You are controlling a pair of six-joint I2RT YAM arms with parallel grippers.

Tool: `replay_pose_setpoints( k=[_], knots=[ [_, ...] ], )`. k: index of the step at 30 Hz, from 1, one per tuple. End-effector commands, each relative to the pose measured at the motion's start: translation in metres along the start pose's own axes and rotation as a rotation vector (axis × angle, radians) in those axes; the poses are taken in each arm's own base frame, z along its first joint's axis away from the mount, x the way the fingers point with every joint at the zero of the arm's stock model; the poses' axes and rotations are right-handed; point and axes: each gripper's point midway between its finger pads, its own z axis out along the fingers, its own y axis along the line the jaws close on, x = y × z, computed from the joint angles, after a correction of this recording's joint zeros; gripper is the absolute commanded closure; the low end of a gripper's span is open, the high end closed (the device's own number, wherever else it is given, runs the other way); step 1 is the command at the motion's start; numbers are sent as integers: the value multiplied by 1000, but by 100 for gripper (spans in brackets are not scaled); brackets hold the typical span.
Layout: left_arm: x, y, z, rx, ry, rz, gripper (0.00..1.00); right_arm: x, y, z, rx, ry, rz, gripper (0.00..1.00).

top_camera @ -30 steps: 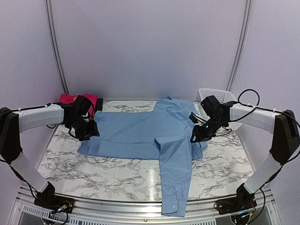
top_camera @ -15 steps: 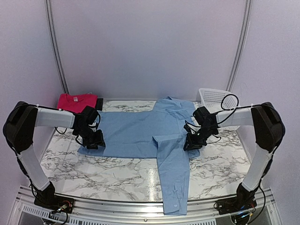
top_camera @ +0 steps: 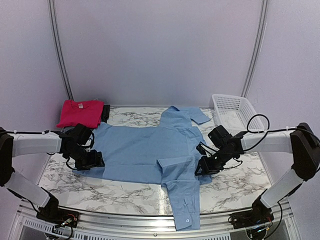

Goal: Fold and stack the mixed laundry pile
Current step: Adjust the 1/3-folded shirt at the center of the board.

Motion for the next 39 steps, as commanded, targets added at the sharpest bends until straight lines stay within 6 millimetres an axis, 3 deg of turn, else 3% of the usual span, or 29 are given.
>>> replay_pose_setpoints(
  k=[1,3,5,10,16,22,25,27,34,39],
  knots=[
    [-10,-14,-35,6,-54,76,4,-26,15,-38,22,-100,-39,60],
    [-16,-45,-59,60,-140,180,1,-30,20,-48,22,-117,-67,59],
    [-3,-90,-81,144,-187,334,1,-31,25,-57,20,-119,-90,59],
    [51,-181,-107,333,-213,700,1,-39,24,-78,8,-174,-103,54],
    [133,-270,-90,413,-136,1157,1,-49,19,-90,-41,-211,-79,53],
    [180,-343,-52,477,-87,1399,13,-49,14,-95,-19,-216,-82,53],
    [196,-361,-32,507,-43,1451,22,-50,14,-97,-22,-222,-81,53],
    [203,-361,-15,499,-7,1468,26,-52,14,-98,-22,-223,-81,53],
    [216,-342,31,407,55,1525,30,-63,23,-109,-35,-249,-101,54],
    [208,-317,62,236,21,1590,39,-66,25,-112,-38,-259,-107,53]
  ],
)
